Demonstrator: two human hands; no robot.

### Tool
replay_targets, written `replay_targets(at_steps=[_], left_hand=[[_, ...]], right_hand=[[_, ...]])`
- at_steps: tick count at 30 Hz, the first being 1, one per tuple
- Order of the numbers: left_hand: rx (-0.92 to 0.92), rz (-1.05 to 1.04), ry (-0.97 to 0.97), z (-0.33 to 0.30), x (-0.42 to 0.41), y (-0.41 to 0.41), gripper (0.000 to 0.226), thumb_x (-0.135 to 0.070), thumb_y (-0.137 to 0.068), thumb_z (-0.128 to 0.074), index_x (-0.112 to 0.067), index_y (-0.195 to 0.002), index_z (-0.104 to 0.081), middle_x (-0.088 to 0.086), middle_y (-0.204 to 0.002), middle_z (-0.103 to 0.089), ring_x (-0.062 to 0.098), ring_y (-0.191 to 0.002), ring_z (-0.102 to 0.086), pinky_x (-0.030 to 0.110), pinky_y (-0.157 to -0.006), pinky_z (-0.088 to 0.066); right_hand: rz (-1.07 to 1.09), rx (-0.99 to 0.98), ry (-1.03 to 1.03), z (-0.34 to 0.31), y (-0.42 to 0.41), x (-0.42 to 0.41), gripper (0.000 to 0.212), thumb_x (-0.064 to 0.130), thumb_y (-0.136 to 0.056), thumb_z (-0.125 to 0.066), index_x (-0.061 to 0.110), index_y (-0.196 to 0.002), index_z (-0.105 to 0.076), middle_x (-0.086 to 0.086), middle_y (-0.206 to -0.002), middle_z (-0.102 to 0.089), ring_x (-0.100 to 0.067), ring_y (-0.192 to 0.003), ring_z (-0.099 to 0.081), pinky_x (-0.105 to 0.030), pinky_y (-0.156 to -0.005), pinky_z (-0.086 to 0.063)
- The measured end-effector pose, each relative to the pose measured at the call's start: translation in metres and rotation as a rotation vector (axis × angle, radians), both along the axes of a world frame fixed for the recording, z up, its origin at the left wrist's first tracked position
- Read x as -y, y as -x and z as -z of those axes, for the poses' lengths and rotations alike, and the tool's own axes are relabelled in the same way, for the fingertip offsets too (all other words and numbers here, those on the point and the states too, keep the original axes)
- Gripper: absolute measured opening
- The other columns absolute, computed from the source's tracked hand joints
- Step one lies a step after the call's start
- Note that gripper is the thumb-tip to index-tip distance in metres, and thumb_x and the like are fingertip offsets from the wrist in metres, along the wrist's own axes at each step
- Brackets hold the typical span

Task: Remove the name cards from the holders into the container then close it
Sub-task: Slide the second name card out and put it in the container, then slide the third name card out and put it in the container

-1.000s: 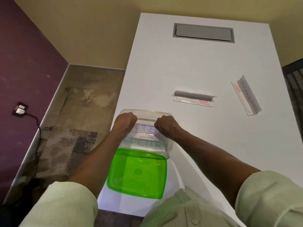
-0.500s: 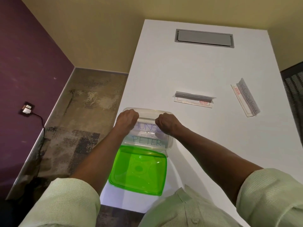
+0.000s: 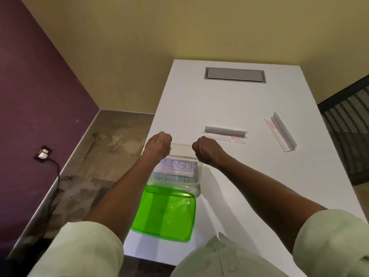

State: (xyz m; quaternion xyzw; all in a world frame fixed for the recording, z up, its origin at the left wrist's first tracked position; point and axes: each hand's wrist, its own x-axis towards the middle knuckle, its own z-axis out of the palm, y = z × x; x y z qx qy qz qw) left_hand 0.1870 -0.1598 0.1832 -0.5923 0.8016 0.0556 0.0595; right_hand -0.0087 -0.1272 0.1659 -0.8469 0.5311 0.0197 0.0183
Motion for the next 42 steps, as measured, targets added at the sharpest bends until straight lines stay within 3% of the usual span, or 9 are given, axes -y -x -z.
replay_targets(at_steps=[4, 9, 14, 18, 23, 27, 35, 39, 42], left_hand=[[-0.073, -0.063, 0.006, -0.009, -0.004, 0.020, 0.028, -0.022, -0.092, -0.063, -0.005, -0.114, -0.065, 0.018, -0.114, -0.062, 0.038, -0.100, -0.065, 0.037, -0.080, -0.052], [-0.148, -0.076, 0.033, -0.014, -0.010, 0.048, 0.031, -0.023, -0.091, -0.063, -0.004, -0.116, -0.064, 0.021, -0.116, -0.061, 0.039, -0.104, -0.064, 0.039, -0.086, -0.051], [-0.176, -0.047, 0.042, -0.021, -0.017, 0.082, 0.034, -0.025, -0.092, -0.063, -0.003, -0.118, -0.063, 0.023, -0.118, -0.061, 0.041, -0.107, -0.062, 0.040, -0.089, -0.051], [-0.183, -0.026, 0.041, -0.024, -0.022, 0.107, 0.035, -0.025, -0.092, -0.062, -0.003, -0.118, -0.061, 0.023, -0.120, -0.059, 0.041, -0.110, -0.061, 0.041, -0.091, -0.051], [-0.166, 0.016, 0.044, -0.027, -0.026, 0.137, 0.034, -0.026, -0.093, -0.061, -0.004, -0.120, -0.060, 0.022, -0.121, -0.058, 0.040, -0.111, -0.060, 0.040, -0.091, -0.051], [-0.152, 0.056, 0.053, -0.026, -0.028, 0.162, 0.033, -0.026, -0.093, -0.060, -0.006, -0.119, -0.059, 0.020, -0.118, -0.058, 0.039, -0.110, -0.060, 0.039, -0.088, -0.051], [-0.112, 0.096, 0.045, -0.016, -0.031, 0.204, 0.033, -0.027, -0.093, -0.057, -0.008, -0.120, -0.056, 0.016, -0.117, -0.059, 0.034, -0.111, -0.058, 0.038, -0.086, -0.050], [-0.099, 0.090, 0.050, -0.009, -0.027, 0.215, 0.035, -0.030, -0.094, -0.056, -0.011, -0.124, -0.055, 0.014, -0.117, -0.058, 0.031, -0.110, -0.058, 0.037, -0.086, -0.049], [-0.109, 0.097, 0.056, -0.003, -0.024, 0.220, 0.036, -0.029, -0.094, -0.055, -0.009, -0.124, -0.055, 0.014, -0.118, -0.058, 0.031, -0.110, -0.058, 0.036, -0.086, -0.048]], right_hand=[[0.040, 0.038, 0.023, -0.009, 0.026, -0.009, 0.014, -0.005, -0.078, -0.044, 0.002, -0.071, -0.054, -0.023, -0.076, -0.062, -0.035, -0.073, -0.059, -0.032, -0.056, -0.031], [0.086, 0.073, 0.054, -0.017, 0.066, -0.023, 0.038, -0.004, -0.078, -0.050, 0.014, -0.055, -0.026, -0.021, -0.066, -0.057, -0.034, -0.066, -0.054, -0.029, -0.050, -0.026], [0.178, 0.013, 0.072, -0.020, 0.107, -0.037, 0.021, 0.002, -0.085, -0.046, 0.012, -0.067, -0.040, -0.014, -0.075, -0.058, -0.030, -0.076, -0.058, -0.029, -0.054, -0.030], [0.239, 0.067, 0.096, -0.020, 0.140, -0.048, 0.018, 0.006, -0.087, -0.044, 0.014, -0.072, -0.039, -0.014, -0.083, -0.062, -0.031, -0.079, -0.056, -0.029, -0.060, -0.032], [0.346, 0.105, 0.076, -0.019, 0.180, -0.059, 0.036, 0.009, -0.086, -0.043, 0.014, -0.060, -0.018, 0.003, -0.057, -0.027, -0.026, -0.066, -0.039, -0.028, -0.058, -0.027], [0.372, 0.095, 0.060, -0.018, 0.209, -0.067, 0.038, 0.007, -0.081, -0.044, 0.014, -0.059, -0.013, 0.002, -0.056, -0.020, -0.027, -0.064, -0.035, -0.029, -0.055, -0.025], [0.462, 0.052, 0.024, -0.009, 0.258, -0.074, 0.037, 0.008, -0.082, -0.049, 0.012, -0.060, -0.019, 0.000, -0.057, -0.021, -0.033, -0.066, -0.044, -0.029, -0.055, -0.026], [0.482, 0.062, 0.042, -0.002, 0.277, -0.073, 0.026, 0.009, -0.083, -0.049, 0.013, -0.065, -0.031, -0.004, -0.062, -0.038, -0.027, -0.065, -0.037, -0.029, -0.057, -0.027], [0.496, 0.040, 0.038, 0.002, 0.287, -0.070, 0.027, 0.011, -0.085, -0.047, 0.013, -0.065, -0.029, 0.000, -0.062, -0.030, -0.026, -0.067, -0.037, -0.029, -0.058, -0.027]])
